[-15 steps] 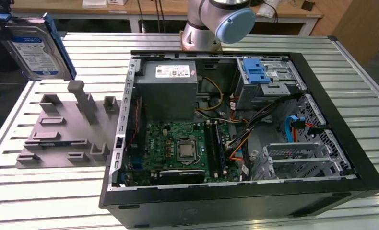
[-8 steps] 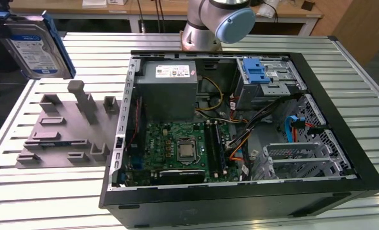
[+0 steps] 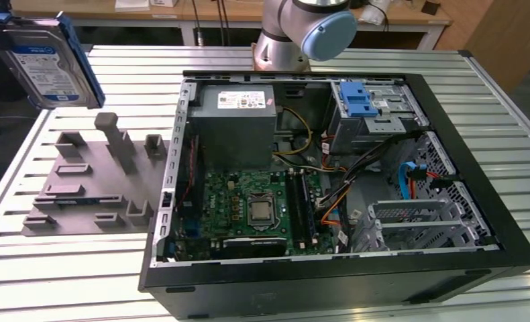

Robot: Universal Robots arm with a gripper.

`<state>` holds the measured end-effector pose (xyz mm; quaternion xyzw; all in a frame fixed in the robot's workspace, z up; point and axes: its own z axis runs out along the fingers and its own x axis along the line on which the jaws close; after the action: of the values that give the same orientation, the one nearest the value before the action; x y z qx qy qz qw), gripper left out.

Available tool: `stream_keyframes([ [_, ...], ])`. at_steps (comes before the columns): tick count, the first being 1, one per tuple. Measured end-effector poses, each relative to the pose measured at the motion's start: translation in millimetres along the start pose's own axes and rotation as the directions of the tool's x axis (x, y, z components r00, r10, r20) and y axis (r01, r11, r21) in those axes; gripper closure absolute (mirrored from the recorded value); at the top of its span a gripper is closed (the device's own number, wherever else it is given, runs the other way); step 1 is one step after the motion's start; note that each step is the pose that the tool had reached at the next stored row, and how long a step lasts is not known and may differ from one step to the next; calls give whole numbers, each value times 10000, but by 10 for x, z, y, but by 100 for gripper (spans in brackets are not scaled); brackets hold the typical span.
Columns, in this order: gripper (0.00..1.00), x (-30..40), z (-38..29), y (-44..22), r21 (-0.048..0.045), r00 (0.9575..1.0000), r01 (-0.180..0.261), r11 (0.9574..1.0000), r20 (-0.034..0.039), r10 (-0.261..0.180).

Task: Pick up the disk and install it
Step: 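Pick up the disk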

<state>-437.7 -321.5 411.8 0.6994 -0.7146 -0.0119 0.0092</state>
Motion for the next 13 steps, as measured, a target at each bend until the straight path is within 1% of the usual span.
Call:
stream_keyframes([
  [13,64,-2,-107,3,1,10000,0,10000,0,0],
])
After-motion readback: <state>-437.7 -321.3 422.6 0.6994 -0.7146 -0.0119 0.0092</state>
